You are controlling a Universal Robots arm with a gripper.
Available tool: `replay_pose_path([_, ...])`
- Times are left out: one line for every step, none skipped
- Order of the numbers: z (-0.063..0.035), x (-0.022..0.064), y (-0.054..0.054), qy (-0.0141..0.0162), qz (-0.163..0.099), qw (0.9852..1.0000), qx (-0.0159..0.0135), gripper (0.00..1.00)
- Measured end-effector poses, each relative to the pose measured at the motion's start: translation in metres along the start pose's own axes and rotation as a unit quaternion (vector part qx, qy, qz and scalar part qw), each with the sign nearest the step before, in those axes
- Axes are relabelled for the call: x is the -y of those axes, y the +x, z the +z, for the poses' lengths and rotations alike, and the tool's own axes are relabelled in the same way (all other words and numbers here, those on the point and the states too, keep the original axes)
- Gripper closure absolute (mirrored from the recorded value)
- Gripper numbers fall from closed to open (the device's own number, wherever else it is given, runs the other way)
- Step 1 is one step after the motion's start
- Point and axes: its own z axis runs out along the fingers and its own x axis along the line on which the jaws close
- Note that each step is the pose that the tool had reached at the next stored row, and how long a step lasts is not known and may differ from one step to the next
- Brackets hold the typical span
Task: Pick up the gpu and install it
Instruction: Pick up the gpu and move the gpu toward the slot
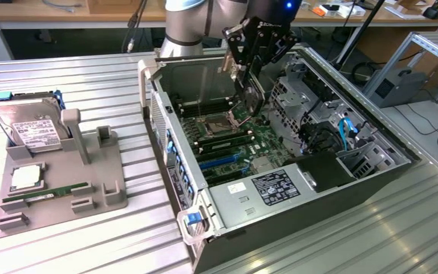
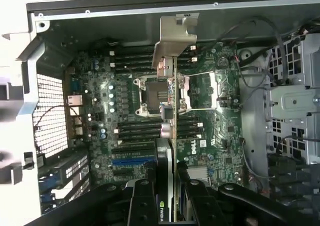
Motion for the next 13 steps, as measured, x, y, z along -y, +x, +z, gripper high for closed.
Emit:
replay_pose_path([0.0005,-0.0001,-0.002,0.0001,0.0,1.0,0.0,0.73])
replay_pose_path([0.0011,-0.0004,-0.005,0.0002,0.0,1.0,0.0,0.73])
replay_pose_path([0.0023,-0.0008,-0.011,0.0004,0.0,1.0,0.0,0.73])
replay_pose_path([0.003,-0.0011,-0.015,0.0006,0.0,1.0,0.0,0.73])
replay_pose_path([0.0043,-0.0016,-0.023,0.0008,0.0,1.0,0.0,0.73])
replay_pose_path([0.0051,-0.0019,-0.027,0.0009,0.0,1.0,0.0,0.73])
replay_pose_path([0.0059,-0.0022,-0.031,0.001,0.0,1.0,0.0,0.73])
replay_pose_path([0.0068,-0.0025,-0.036,0.0011,0.0,1.0,0.0,0.73])
replay_pose_path([0.0072,-0.0027,-0.039,0.0012,0.0,1.0,0.0,0.73])
replay_pose_path([0.0077,-0.0029,-0.042,0.0012,0.0,1.0,0.0,0.73])
replay_pose_path([0.0083,-0.0031,-0.045,0.0014,0.0,1.0,0.0,0.73])
replay_pose_path([0.0089,-0.0033,-0.049,0.0015,0.0,1.0,0.0,0.73])
replay_pose_path([0.0098,-0.0037,-0.054,0.0016,0.0,1.0,0.0,0.73])
